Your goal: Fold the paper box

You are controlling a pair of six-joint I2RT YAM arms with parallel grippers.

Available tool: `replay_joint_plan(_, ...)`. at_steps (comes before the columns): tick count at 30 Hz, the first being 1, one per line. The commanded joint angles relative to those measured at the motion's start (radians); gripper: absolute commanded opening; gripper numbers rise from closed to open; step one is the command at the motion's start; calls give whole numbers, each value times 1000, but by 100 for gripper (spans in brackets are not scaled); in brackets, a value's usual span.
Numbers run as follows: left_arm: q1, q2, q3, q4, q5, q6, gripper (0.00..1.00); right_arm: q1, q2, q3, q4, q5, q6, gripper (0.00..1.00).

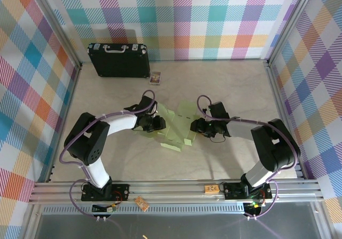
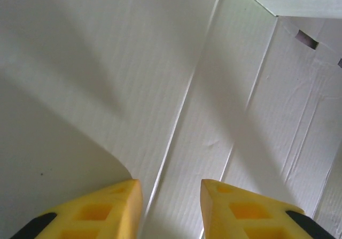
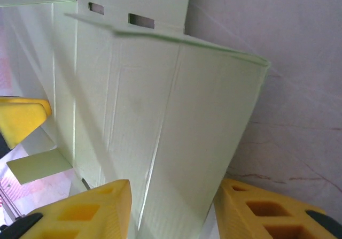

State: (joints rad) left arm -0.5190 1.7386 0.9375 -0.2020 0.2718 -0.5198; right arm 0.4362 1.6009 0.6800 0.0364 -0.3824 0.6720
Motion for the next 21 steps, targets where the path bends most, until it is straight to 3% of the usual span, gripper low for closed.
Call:
replay_joint_plan(1, -20, -16, -54, -19, 16, -23, 36, 1, 26, 12, 31, -40, 15, 40)
replay_joint_plan(6, -59, -39, -105, 26, 33, -63, 36, 2, 30, 57, -2, -68, -7, 23)
replay_joint_plan(10, -76, -91, -161, 59, 24, -94, 36, 4, 7, 132, -138, -30, -97, 11)
replay_joint_plan(15, -78, -191, -199, 38, 18, -103, 43, 12, -32, 289, -419, 62, -330, 8)
replay_joint_plan(21, -69, -376, -115, -191, -152, -40, 59, 28, -10, 510, -732, 286, -621, 4)
